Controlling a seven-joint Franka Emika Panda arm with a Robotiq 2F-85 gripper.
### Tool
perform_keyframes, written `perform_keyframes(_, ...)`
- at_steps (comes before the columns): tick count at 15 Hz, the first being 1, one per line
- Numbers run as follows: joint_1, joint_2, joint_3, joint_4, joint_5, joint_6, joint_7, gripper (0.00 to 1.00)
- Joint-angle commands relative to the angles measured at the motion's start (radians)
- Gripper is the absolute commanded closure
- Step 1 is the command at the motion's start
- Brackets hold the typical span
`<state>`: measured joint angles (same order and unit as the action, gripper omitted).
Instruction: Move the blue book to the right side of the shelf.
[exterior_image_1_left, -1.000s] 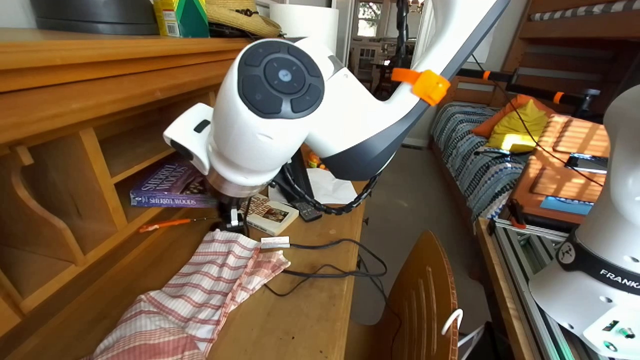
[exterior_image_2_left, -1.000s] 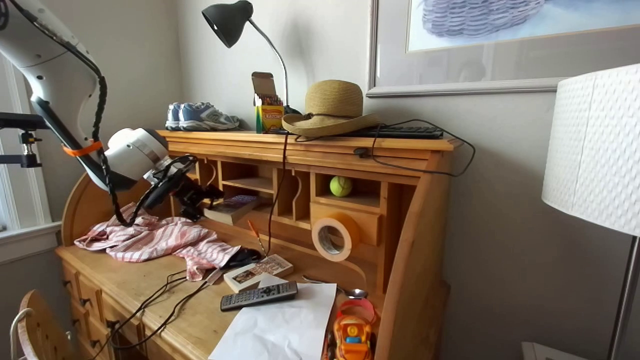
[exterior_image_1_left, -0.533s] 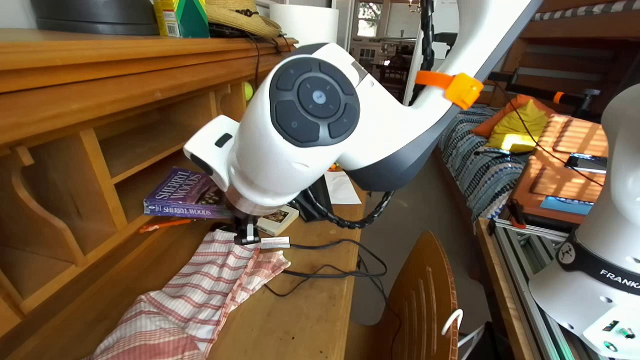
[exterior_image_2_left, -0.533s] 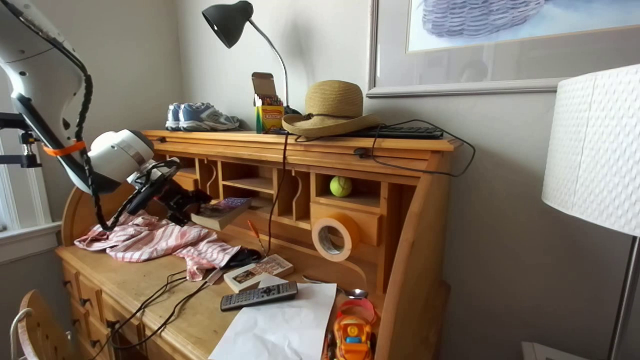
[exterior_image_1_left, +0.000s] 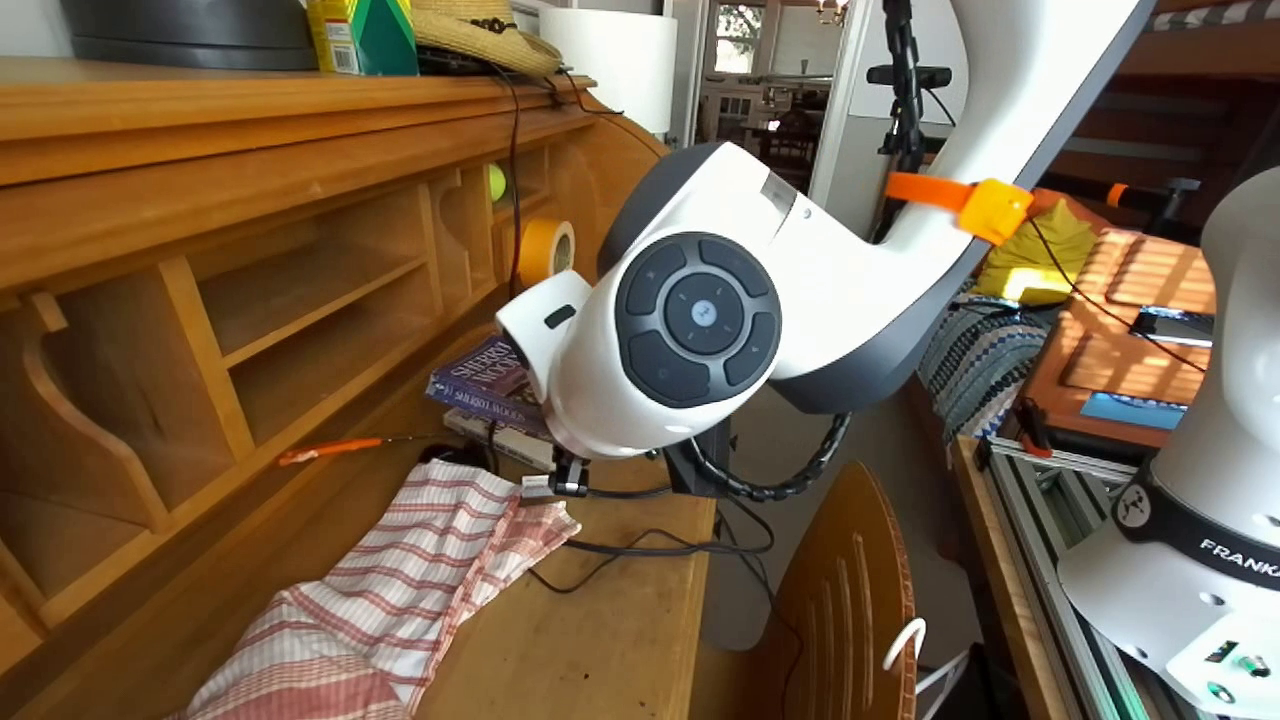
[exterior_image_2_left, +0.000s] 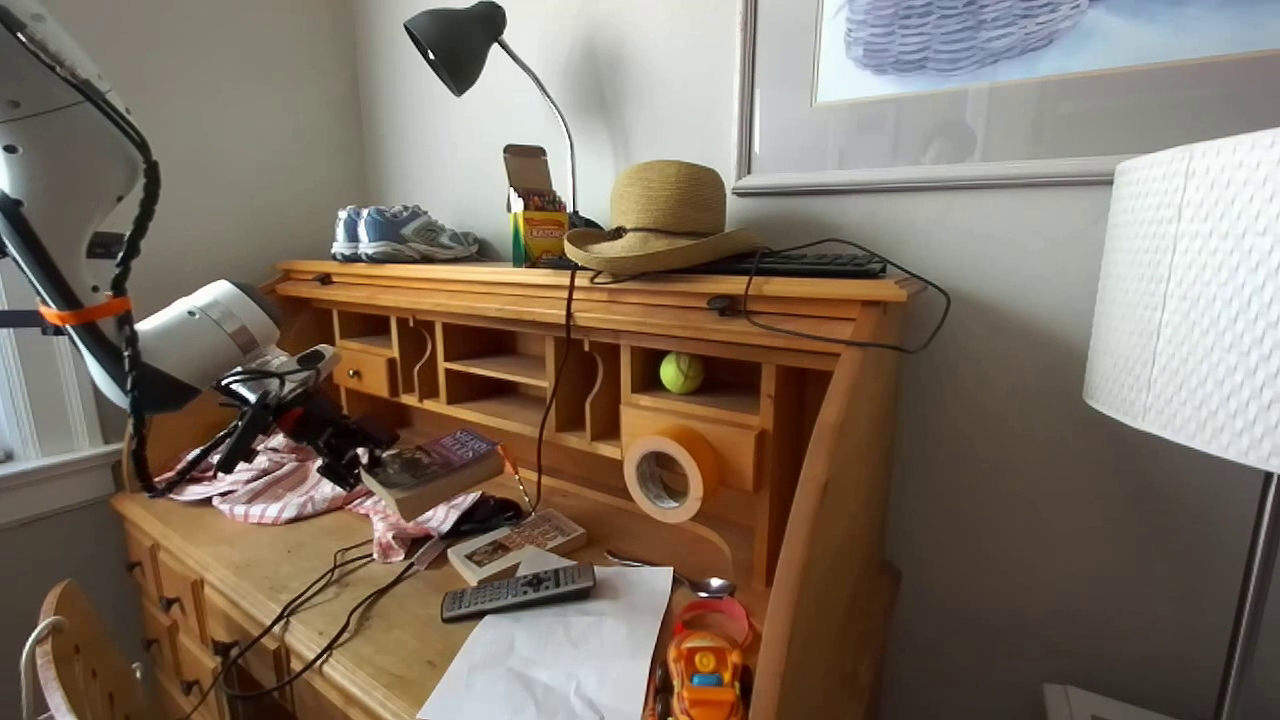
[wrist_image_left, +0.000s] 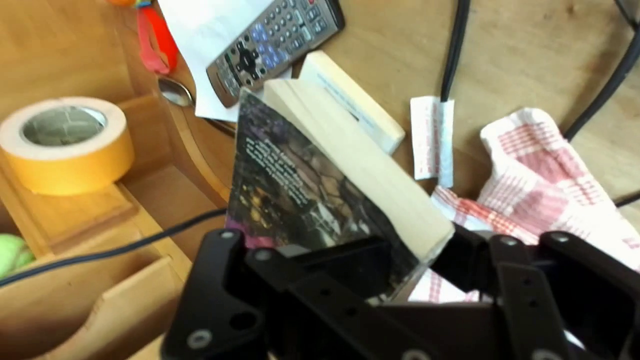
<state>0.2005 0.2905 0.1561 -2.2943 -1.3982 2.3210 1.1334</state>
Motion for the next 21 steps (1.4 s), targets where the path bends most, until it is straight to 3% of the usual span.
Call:
perform_keyframes(1,-0.003,-0.045,0.002,-0.061,-0.031,-0.011,0.149,0.95)
perform_keyframes(8,-0.069,-0.166,-0.005,-0.148,-0.384,0.314,0.494,0.95)
perform_keyframes(14,-0.092,-0.274,-0.018,-0.194,-0.676,0.487,0.742,0.95)
perform_keyframes(18,-0.087,-0.324,-0.015,-0.237,-0.772,0.518,0.851,0.95)
perform_keyframes(21,-0.090,-0.331,-0.021,-0.259,-0.775,0.523,0.855,0.95)
